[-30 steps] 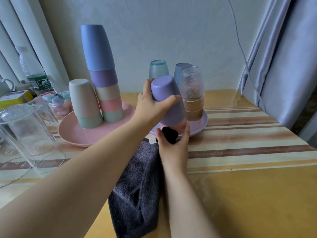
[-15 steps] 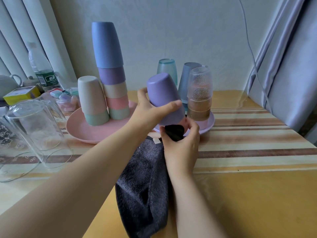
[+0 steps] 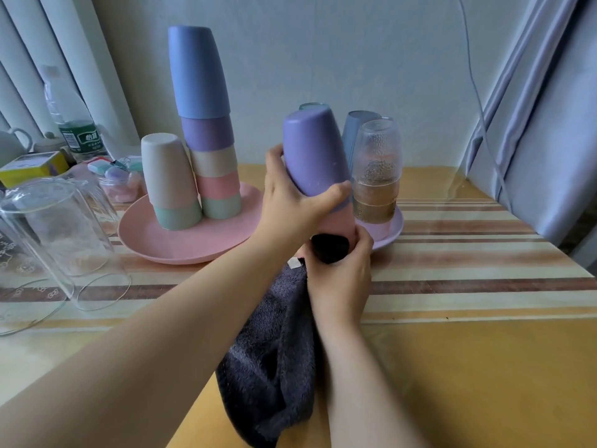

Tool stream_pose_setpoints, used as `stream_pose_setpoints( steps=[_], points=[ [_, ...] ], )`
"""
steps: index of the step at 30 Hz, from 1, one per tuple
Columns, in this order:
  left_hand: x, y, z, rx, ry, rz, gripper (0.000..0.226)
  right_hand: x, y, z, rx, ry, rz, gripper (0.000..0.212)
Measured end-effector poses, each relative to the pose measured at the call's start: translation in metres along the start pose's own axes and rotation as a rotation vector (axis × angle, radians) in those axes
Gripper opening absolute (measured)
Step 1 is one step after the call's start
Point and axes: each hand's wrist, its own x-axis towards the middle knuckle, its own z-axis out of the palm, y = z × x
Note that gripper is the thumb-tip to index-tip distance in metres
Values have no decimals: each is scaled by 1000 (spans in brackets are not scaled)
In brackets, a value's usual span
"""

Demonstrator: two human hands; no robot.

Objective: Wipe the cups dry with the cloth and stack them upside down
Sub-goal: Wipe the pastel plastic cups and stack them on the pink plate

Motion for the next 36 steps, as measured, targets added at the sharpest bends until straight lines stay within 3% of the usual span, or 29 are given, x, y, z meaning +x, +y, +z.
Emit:
stream_pose_setpoints(
  steps=[9, 17, 24, 29, 36],
  points=[
    [2, -10, 3, -70, -115, -52, 86, 8, 3, -3, 7, 32, 157, 85],
    [11, -12, 8, -143, -70, -84, 77, 13, 6, -3, 44, 101, 21, 61],
    [12, -16, 16, -230, -60, -133, 75, 14, 8, 0, 103, 78, 128, 59],
    [8, -19, 13, -192, -47, -131, 88, 12, 6, 1, 77, 120, 84, 50],
    [7, -11, 0, -225, -16, -106, 85, 9, -4, -2, 124, 149, 129, 40]
  ],
)
